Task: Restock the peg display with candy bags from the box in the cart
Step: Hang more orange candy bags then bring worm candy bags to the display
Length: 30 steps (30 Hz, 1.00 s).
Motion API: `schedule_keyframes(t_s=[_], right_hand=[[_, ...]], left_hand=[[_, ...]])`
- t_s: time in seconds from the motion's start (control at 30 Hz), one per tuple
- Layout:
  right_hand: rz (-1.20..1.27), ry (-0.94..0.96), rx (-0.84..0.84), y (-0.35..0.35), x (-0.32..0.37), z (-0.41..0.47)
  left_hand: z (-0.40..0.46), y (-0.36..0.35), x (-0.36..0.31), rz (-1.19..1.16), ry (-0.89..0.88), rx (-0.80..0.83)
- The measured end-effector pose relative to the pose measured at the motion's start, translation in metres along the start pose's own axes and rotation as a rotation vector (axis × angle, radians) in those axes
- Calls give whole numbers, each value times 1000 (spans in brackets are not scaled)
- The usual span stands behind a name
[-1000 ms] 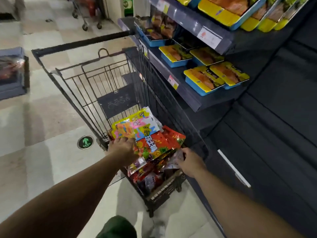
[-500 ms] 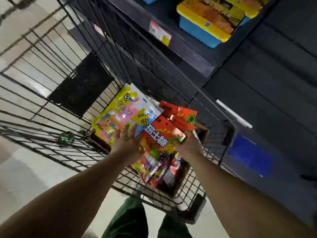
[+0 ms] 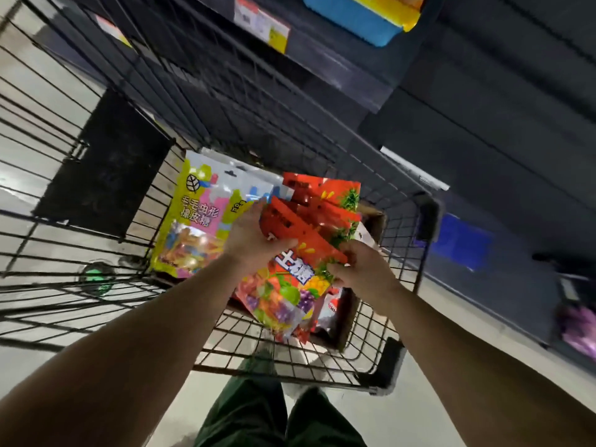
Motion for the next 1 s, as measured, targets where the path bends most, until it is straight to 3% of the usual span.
schedule_keyframes(t_s=[0.07,0.13,0.17,0.27,0.33,0.43,0.63,1.0], right_hand=[[33,-65,103,0,10,-3],[74,-85,108,-3,18,-1],[118,-61,33,-4,21,3],[143,-4,-434,-3,21,29],[41,-57,-552,-4,20,47],[50,-188,-512,-11,6,66],[497,-293,-318,-12,-24,61],[705,-91,-344,64,-10,-27]], left_hand=[[5,2,0,-226,76,21],[15,7,14,-282,116,20],[18,9,21,-310,137,37],[22,14,38,-285,152,87],[23,15,46,-279,143,113],[25,15,51,-273,116,178],[12,14,54,-317,117,387],[-2,1,-18,-415,139,208]])
Point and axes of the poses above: each hand's wrist, its own z-axis towards the middle knuckle, its own y-axis out of the back of the hand, x = y × z, the point moved 2 cm from there along z, towards the middle knuckle, and after that the axes turned 12 degrees about z, right-handed, at the moved point
